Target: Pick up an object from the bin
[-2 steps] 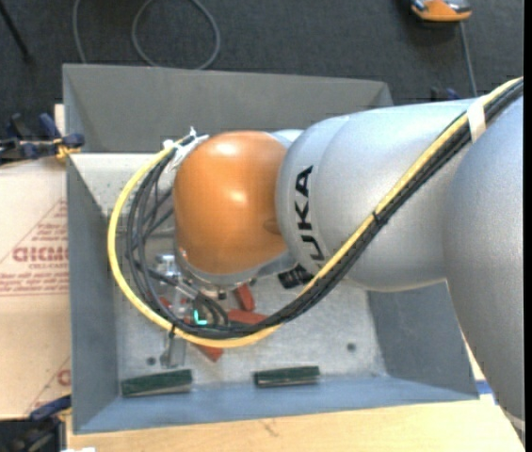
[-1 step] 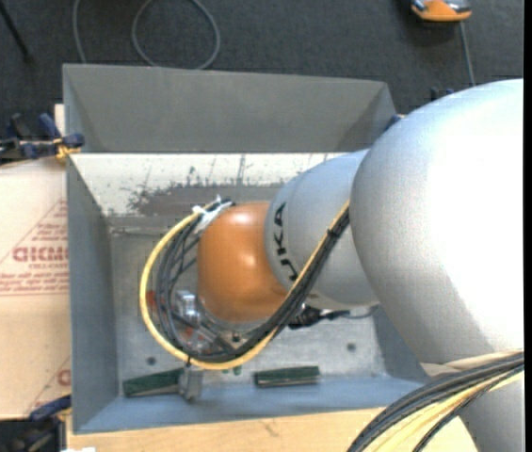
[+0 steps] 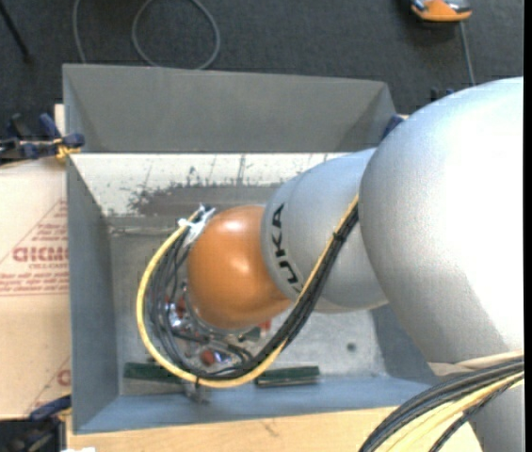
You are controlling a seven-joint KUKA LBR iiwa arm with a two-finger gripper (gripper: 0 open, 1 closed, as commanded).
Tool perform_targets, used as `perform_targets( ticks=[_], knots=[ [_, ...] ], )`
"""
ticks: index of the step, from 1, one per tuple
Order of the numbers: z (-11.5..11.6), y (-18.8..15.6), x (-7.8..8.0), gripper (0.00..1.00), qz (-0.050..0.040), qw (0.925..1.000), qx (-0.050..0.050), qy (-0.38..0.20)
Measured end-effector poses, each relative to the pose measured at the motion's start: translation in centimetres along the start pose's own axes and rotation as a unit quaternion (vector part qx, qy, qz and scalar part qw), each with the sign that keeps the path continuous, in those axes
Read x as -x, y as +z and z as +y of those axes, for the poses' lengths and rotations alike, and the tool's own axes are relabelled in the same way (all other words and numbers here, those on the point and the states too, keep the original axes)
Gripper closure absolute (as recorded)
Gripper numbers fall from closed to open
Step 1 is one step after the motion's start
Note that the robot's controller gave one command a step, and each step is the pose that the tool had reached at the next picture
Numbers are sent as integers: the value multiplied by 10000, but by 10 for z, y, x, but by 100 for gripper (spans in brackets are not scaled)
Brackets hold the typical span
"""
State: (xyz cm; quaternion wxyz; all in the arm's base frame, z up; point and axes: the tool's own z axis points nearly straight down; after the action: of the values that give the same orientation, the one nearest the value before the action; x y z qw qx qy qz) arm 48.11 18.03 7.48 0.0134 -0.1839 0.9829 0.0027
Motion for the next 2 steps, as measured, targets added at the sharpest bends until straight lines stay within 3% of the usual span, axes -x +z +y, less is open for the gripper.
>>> perform_targets(
  ticks=[1,2],
  knots=[
    [-95,3,-29,0,108,9791,11,-2030],
    [-156,3,-70,0,155,9043,57,-4265]
  ],
)
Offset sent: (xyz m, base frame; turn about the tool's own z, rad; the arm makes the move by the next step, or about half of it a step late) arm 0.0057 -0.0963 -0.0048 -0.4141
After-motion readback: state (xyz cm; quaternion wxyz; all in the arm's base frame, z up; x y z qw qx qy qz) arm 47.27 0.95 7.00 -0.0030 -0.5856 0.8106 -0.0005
